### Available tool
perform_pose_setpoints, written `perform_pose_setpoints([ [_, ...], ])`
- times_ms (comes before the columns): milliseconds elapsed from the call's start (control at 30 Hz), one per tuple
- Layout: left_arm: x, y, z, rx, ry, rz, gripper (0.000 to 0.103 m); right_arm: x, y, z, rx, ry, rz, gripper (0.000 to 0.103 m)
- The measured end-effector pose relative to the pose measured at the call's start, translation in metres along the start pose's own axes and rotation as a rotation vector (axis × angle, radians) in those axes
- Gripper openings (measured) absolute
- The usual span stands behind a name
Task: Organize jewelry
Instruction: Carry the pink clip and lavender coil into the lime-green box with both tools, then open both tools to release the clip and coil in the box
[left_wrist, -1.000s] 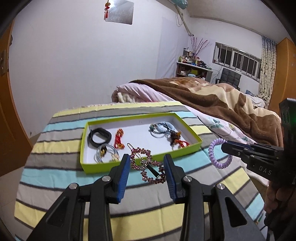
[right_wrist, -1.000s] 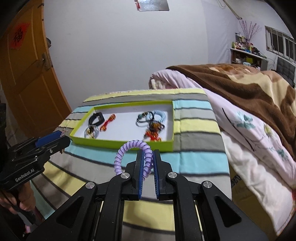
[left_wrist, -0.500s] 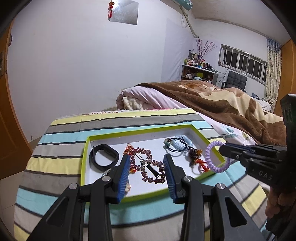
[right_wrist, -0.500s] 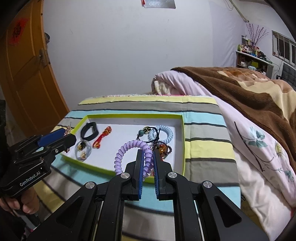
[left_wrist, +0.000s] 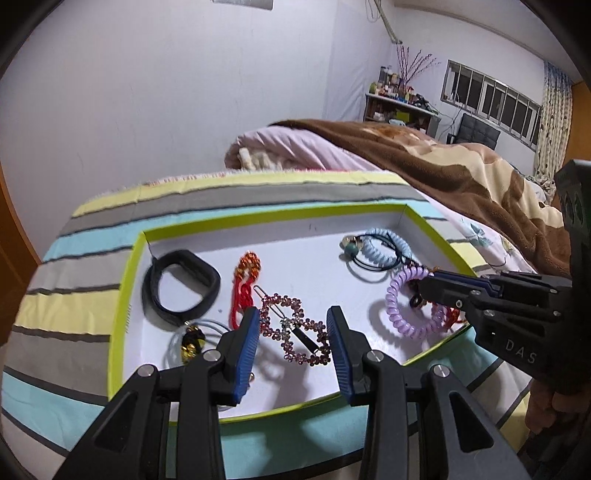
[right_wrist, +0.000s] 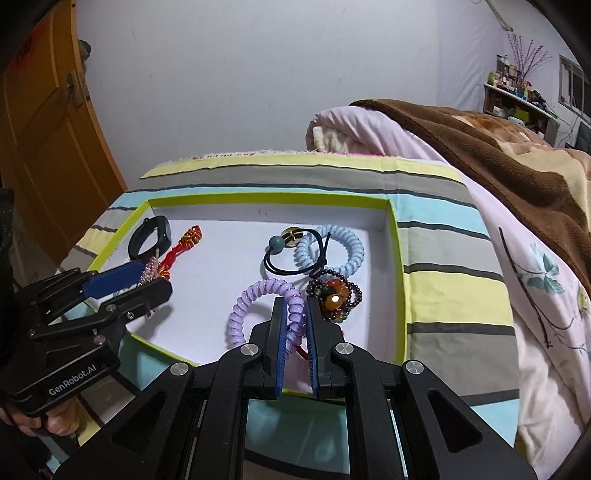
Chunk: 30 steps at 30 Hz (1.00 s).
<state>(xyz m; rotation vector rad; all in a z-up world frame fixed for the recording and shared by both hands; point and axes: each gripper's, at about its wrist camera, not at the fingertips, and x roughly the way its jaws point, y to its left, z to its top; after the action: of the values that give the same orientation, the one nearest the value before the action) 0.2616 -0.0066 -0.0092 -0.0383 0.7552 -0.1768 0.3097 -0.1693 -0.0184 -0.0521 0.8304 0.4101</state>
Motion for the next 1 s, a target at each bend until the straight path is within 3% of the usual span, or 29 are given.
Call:
perform_pose_setpoints([
  [167,0.002,0.003,-0.001,-0.016,0.017,-0.032,0.039,0.005,0.0,-0.001,-0.004,0.016,0.001,0.012],
  [400,0.001,0.008,-0.003,-0.041,0.03,-0.038,0.04,-0.006,0.003,-0.003,-0.009,-0.015,0.019,0.031],
  [733,-0.028,0.002,-0.005,-0.033,-0.012,-0.022,0.044,-0.045,0.006,-0.018,0.005,-0.062,0.021,0.031],
  [1000,-0.076,-0.007,-0.027,-0.046,-0.067,0.012,0.044,-0.094,0.019,-0.045,-0.001,-0.114,0.013,0.031],
])
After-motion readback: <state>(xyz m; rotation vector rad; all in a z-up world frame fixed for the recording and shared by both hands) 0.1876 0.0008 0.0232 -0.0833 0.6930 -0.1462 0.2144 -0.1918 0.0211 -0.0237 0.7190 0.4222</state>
